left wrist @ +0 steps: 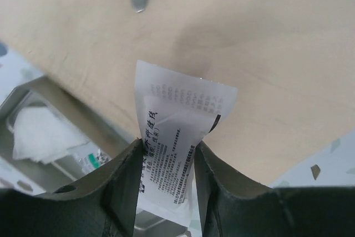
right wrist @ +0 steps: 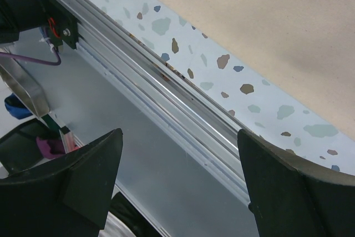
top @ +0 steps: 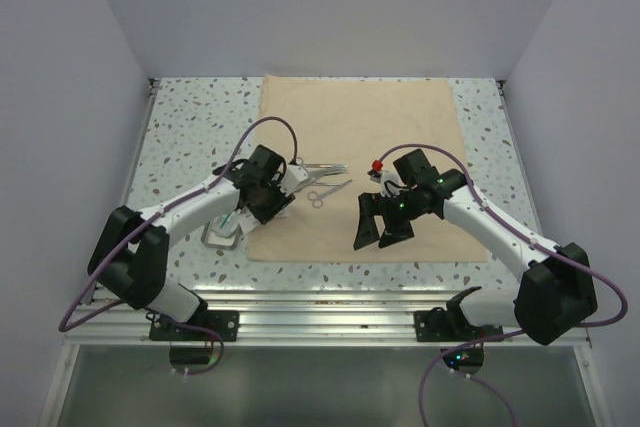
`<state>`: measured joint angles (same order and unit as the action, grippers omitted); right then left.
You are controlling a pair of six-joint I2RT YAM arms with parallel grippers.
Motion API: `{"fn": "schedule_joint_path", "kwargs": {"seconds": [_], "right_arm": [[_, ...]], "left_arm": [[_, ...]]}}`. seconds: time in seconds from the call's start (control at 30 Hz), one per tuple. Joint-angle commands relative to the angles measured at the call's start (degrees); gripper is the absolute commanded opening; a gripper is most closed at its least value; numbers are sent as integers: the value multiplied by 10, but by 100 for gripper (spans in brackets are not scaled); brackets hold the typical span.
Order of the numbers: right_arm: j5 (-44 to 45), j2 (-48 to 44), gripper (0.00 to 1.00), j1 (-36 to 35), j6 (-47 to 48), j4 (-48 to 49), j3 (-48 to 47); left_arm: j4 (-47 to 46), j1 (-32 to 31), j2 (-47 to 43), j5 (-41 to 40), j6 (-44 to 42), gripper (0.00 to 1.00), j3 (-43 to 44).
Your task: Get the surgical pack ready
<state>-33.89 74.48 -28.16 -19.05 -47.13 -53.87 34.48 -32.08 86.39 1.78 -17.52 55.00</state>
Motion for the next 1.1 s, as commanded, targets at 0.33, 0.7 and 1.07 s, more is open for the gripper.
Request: {"fn": "schedule_joint_path", "kwargs": {"seconds": [0.33,0.7,1.07], "right_arm": [[-10,-14,88,0,0,8,3],[-7,-17,88,0,4,6,5],[-7,-5,88,0,10,6,-4]], "left_arm": [[33,180,-18,-115,147,45,46],[34,199,62,-109,248,47,70],[60,203,87,-126,314,56,87]]}}
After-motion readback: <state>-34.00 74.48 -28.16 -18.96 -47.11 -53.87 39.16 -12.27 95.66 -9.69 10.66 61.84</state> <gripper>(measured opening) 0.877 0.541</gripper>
